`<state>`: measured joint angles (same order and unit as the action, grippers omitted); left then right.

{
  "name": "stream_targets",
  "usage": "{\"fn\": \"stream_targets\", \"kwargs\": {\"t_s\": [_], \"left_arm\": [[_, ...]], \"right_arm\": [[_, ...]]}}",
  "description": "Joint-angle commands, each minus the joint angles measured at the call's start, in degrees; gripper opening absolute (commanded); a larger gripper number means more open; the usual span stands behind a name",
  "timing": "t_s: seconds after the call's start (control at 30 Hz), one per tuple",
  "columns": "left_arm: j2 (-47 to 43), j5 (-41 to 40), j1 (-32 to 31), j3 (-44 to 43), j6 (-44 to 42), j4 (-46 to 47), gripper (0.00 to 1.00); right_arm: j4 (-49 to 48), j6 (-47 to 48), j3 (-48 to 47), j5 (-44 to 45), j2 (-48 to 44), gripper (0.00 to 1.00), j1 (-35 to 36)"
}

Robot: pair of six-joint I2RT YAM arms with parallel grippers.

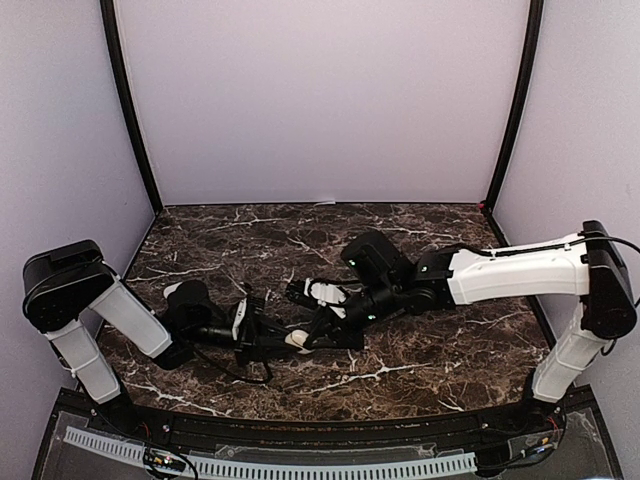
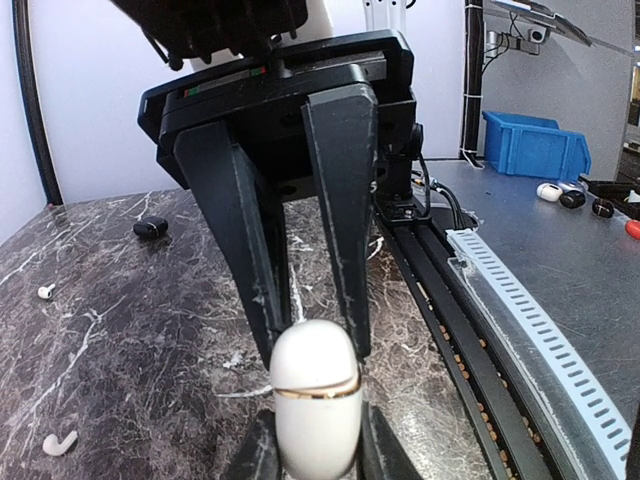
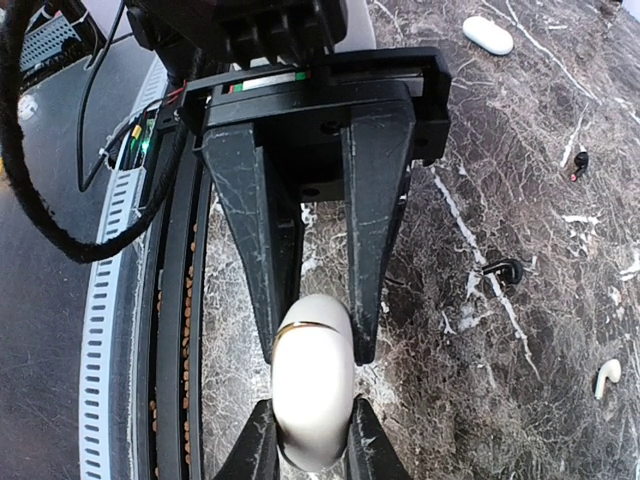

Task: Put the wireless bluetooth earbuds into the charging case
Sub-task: Open the charging case.

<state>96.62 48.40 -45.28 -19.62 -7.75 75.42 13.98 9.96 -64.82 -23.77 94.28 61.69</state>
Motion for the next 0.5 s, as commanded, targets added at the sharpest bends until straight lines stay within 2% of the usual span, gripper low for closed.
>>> {"fn": "stream_targets", "kwargs": {"t_s": [0.0, 0.47], "left_arm": [[-1.4, 3.5, -0.4, 1.4, -0.9, 0.4, 0.10], [-1.4, 3.6, -0.4, 1.6, -0.3, 1.6, 0.09]], "right_arm": [[-3.1, -2.6, 2.9, 6.0, -4.3, 0.14, -3.5], [-7.6, -5.5, 8.8, 8.7, -10.3, 0.13, -7.6]]}}
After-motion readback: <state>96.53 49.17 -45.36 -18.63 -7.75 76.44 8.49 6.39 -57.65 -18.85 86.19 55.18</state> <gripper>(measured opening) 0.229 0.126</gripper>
